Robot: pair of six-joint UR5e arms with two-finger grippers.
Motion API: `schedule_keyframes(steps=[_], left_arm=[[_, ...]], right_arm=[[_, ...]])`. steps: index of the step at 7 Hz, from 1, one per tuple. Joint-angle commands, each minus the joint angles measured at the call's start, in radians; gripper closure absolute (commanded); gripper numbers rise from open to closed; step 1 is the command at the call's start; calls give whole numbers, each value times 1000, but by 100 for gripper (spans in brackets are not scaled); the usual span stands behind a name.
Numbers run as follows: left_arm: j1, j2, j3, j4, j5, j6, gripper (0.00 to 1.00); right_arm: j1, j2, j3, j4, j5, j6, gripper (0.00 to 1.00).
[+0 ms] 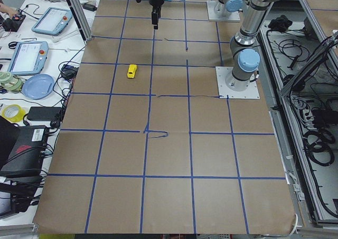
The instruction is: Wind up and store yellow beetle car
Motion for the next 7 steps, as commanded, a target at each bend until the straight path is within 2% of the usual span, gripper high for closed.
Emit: schedule_keyframes(steps=[1, 7], left_arm=[[-3, 0, 0, 0, -1, 0, 0], [-11, -2, 0, -5, -13, -5, 0]], right_arm=[[0, 0, 0, 0, 0, 0, 0], [-2, 2, 0, 0, 2, 1, 0]])
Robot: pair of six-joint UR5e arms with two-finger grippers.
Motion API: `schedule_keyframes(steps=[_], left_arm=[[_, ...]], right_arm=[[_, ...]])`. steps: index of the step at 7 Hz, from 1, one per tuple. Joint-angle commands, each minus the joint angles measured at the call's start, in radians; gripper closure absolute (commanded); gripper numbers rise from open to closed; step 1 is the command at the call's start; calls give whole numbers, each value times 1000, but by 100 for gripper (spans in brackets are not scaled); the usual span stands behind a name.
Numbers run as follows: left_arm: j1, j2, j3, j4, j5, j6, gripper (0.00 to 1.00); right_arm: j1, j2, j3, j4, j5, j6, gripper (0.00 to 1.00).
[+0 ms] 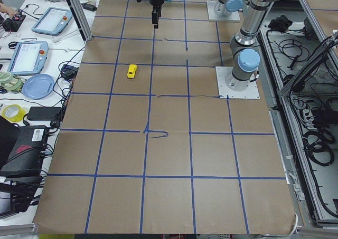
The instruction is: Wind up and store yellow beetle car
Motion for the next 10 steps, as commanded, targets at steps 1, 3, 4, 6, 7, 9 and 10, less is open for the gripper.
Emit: schedule_keyframes(steps=[1, 3, 4, 6, 7, 9, 10], left_arm=[[0, 1, -1, -3, 1, 0, 0], [0, 3, -1, -3, 7, 0, 0], [1, -2, -1, 0, 11, 1, 0], [17, -23, -1, 21, 22, 17, 0], [20, -31, -13, 81, 22, -11, 0], [20, -46, -77, 228, 21, -378, 0], [21, -57, -100, 314, 24, -554, 0]], right_arm=[[1, 2, 0, -2, 33, 10, 0], [2, 4, -11, -11, 38, 48, 0], [2, 4, -12, -14, 30, 65, 0], [3, 2, -12, -8, 29, 116, 0], [3, 2, -14, 0, 23, 125, 0], [3, 2, -12, -8, 23, 121, 0], [2, -3, -15, -2, 20, 119, 0]])
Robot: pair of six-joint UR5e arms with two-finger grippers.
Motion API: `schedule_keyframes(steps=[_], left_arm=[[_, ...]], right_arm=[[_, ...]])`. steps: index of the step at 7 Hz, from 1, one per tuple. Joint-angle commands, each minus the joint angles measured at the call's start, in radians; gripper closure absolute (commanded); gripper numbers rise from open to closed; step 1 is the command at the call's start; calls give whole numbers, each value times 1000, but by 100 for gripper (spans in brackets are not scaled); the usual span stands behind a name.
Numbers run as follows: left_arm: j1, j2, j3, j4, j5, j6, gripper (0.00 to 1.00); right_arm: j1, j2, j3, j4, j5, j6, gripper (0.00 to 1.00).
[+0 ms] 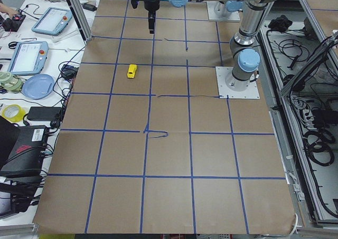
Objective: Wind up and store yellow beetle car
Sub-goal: 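Move the left gripper down over the yellow beetle car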
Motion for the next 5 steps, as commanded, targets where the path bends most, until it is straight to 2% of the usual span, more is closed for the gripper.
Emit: schedule_keyframes(steps=[1, 3, 5], left_arm=[[1, -26, -43, 118, 2, -331, 0], [6, -80, -58, 135, 2, -511, 0], [18, -169, -83, 257, -4, -862, 0]], right_arm=[[-1, -2, -1, 2, -1, -3, 0], [-3, -5, 1, 4, -3, -8, 0], [-1, -3, 2, -1, 2, -8, 0]])
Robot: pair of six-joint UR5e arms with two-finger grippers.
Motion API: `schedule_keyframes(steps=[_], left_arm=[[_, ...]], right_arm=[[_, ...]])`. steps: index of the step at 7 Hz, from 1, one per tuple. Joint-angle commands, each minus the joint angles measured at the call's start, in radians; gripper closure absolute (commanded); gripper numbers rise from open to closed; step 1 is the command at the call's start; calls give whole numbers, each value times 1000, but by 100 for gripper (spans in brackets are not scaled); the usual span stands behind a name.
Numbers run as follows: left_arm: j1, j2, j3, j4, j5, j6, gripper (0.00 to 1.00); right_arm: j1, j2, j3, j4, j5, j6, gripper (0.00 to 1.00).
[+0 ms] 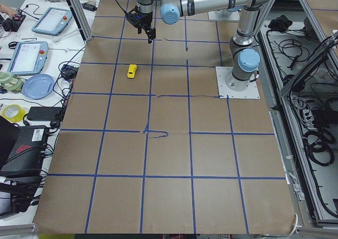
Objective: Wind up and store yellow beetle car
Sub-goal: 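Move the left gripper down over the yellow beetle car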
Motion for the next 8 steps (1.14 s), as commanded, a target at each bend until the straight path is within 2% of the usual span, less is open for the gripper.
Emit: schedule_keyframes(steps=[1, 3, 6, 7, 8], left_arm=[[6, -96, -20, 121, -2, -200, 0], [23, -186, -5, 236, -14, -260, 0], [46, -312, -2, 325, -24, -382, 0], [46, -337, -3, 360, -63, -424, 0], [48, -363, -2, 365, -64, -425, 0]], right_arm=[[-1, 1, 3, -3, 2, 0, 0], [-2, 1, 6, -7, 2, -2, 0], [-2, 1, 6, -7, 1, -3, 0], [-2, 1, 6, -7, 2, -3, 0], [1, -1, 9, -9, 4, -3, 0]])
